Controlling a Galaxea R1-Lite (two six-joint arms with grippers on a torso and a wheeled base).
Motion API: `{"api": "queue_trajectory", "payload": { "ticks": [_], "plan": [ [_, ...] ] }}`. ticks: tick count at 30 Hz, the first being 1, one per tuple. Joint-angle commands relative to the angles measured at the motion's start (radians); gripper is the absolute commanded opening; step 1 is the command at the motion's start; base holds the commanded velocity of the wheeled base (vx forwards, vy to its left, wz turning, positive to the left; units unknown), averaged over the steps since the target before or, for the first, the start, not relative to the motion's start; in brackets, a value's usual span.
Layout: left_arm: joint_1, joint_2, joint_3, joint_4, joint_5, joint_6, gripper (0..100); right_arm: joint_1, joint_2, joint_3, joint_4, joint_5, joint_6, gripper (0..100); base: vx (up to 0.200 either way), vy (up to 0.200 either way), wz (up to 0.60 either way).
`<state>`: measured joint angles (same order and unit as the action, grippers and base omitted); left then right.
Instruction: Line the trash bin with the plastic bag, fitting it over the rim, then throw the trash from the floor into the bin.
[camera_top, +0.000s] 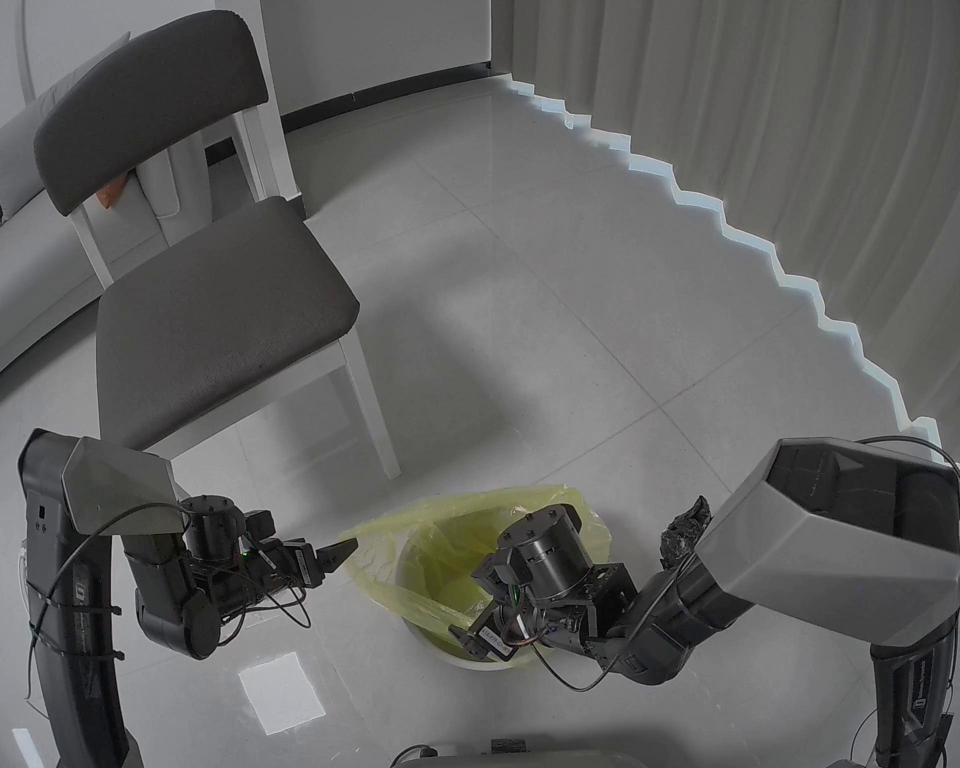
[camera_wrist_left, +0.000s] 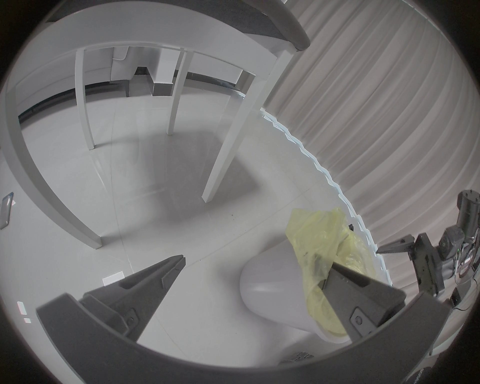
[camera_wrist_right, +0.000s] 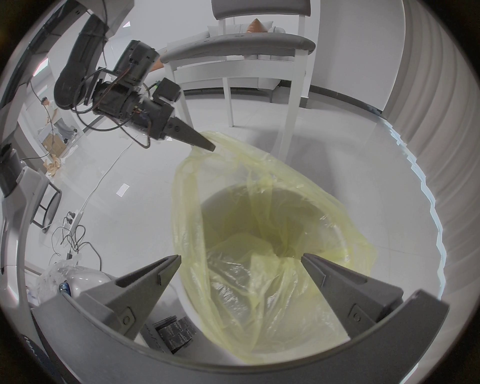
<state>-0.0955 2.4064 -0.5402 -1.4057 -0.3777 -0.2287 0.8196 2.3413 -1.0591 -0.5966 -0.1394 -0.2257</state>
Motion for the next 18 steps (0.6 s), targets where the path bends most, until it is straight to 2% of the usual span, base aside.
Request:
{"api": "queue_trajectory", "payload": {
  "ticks": [1,8,18],
  "plan": [
    [0.003,-0.001,0.0,-0.001,0.0,-0.001,100,0.016,-0.017,0.021,0.0,0.0,0.008,100,0.0,0.0,0.0],
    [0.0,-0.001,0.003,-0.007,0.003,-0.001,100,0.023,-0.068,0.053,0.018,0.017,0.009,100,0.0,0.0,0.0],
    [-0.012,-0.006,0.011,-0.033,0.006,-0.001,100,0.02,0.003,0.005,0.024,0.03,0.009,100,0.0,0.0,0.0]
  ]
}}
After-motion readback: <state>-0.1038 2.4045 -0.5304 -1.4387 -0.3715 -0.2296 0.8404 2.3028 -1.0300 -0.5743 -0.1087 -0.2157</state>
